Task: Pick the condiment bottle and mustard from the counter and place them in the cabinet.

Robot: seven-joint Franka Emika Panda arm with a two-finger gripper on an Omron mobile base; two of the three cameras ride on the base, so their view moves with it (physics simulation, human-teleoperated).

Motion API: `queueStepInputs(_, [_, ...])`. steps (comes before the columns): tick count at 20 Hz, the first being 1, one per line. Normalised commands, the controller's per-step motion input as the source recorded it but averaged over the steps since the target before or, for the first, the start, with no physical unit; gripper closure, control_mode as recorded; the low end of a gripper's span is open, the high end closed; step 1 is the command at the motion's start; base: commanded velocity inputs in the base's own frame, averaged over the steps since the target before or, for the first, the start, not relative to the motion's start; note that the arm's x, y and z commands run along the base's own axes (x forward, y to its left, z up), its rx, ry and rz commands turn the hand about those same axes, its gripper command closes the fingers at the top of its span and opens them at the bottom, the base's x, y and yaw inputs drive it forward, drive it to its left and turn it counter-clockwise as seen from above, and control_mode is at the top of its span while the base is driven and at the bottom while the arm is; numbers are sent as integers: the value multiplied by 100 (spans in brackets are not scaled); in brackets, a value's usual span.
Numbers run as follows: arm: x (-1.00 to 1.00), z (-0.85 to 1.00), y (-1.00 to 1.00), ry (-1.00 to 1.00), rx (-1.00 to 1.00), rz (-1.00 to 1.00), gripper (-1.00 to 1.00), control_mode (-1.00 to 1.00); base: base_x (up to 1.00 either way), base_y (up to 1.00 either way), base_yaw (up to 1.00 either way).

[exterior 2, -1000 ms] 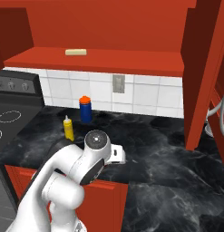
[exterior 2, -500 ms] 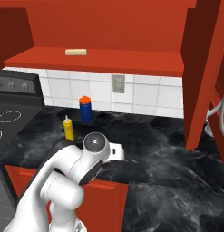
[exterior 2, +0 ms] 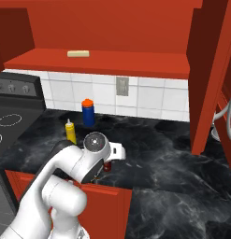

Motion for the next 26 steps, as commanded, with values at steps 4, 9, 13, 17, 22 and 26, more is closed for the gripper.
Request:
queueStepInputs(4, [31, -3, 3, 0, 0, 0, -100, -100, 0, 0, 0])
queueStepInputs(9, [31, -3, 4, 0, 0, 0, -100, -100, 0, 0, 0])
queueStepInputs(13, [32, -7, 6, 0, 0, 0, -100, -100, 0, 0, 0])
queueStepInputs(17, [29, -10, 4, 0, 0, 0, -100, -100, 0, 0, 0])
queueStepInputs(22, [24, -23, 3, 1, -2, 0, -100, -100, 0, 0, 0])
queueStepInputs(26, [14, -34, 1, 0, -3, 0, -100, -100, 0, 0, 0])
